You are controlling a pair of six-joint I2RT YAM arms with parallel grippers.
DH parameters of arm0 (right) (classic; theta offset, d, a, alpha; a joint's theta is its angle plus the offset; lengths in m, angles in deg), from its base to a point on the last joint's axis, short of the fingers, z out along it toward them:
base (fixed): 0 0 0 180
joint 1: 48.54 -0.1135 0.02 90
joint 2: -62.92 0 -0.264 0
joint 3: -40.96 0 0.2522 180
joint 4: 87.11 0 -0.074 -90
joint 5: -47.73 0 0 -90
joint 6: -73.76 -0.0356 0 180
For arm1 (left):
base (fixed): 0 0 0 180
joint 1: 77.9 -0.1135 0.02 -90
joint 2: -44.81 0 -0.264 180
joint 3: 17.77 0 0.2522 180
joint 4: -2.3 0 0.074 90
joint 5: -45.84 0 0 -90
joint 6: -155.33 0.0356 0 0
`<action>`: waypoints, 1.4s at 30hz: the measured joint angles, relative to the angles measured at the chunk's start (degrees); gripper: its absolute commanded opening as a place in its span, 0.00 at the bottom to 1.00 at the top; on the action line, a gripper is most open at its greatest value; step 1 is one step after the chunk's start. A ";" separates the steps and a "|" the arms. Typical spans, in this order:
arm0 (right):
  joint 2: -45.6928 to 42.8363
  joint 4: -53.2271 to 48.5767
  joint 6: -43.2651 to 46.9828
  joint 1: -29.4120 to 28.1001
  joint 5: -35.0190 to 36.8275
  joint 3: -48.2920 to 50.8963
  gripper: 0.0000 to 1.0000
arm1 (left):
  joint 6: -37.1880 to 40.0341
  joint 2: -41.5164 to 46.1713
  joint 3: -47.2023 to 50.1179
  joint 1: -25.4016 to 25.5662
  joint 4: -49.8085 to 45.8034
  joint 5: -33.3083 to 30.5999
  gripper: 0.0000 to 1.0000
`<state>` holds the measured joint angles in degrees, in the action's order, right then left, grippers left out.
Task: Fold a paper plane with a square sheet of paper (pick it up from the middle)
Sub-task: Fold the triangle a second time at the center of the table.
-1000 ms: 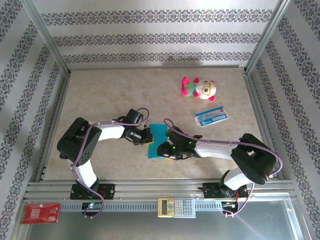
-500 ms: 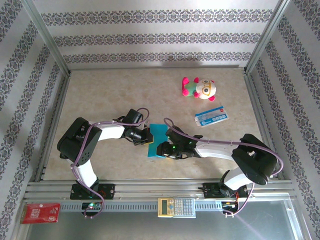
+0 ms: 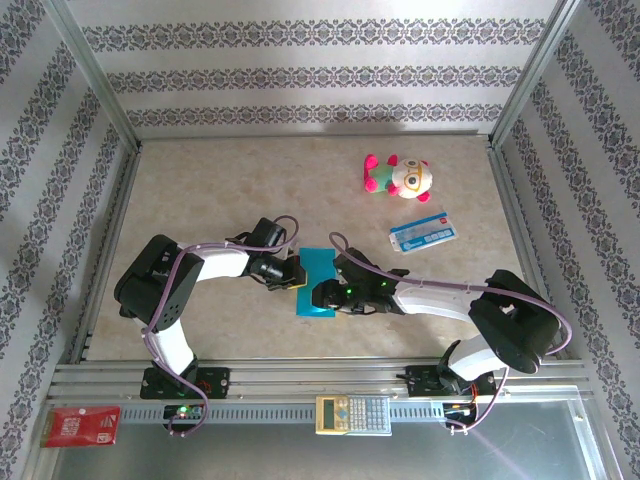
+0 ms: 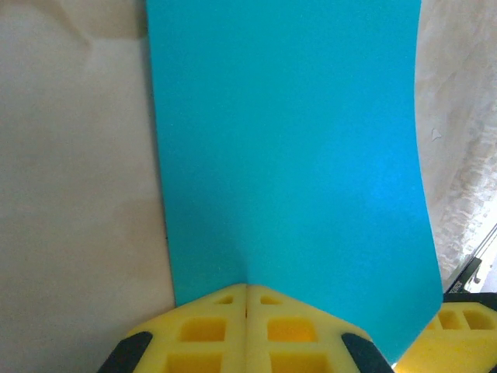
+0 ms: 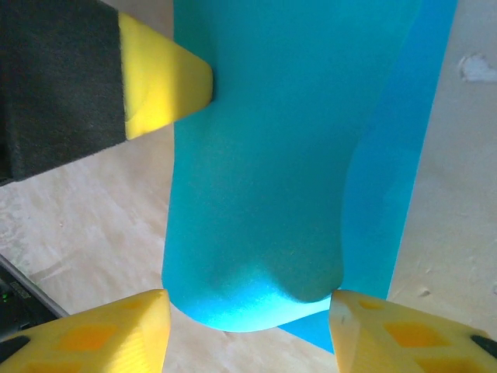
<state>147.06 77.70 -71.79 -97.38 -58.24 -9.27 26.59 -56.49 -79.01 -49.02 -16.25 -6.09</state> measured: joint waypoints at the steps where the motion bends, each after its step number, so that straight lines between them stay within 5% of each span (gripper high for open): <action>1: 0.00 0.28 0.28 0.22 0.00 0.00 0.58 | 0.00 -0.02 0.00 0.00 0.00 0.02 0.00; 17: 3.85 4.55 5.40 5.66 -3.39 -0.72 0.56 | 0.28 -0.04 0.00 -0.02 0.09 0.26 0.00; 36: 9.92 6.29 1.27 11.89 -6.01 -3.80 0.17 | 0.76 -0.07 -0.02 0.00 0.04 0.28 0.00; 42: 10.43 6.08 -0.74 12.00 -6.01 -4.33 0.10 | 1.27 -0.09 -0.44 0.00 -0.52 0.48 0.17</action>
<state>157.49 83.78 -72.53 -85.38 -64.25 -13.60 27.86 -56.58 -79.45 -49.02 -16.78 -5.61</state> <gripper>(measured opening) 0.117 0.099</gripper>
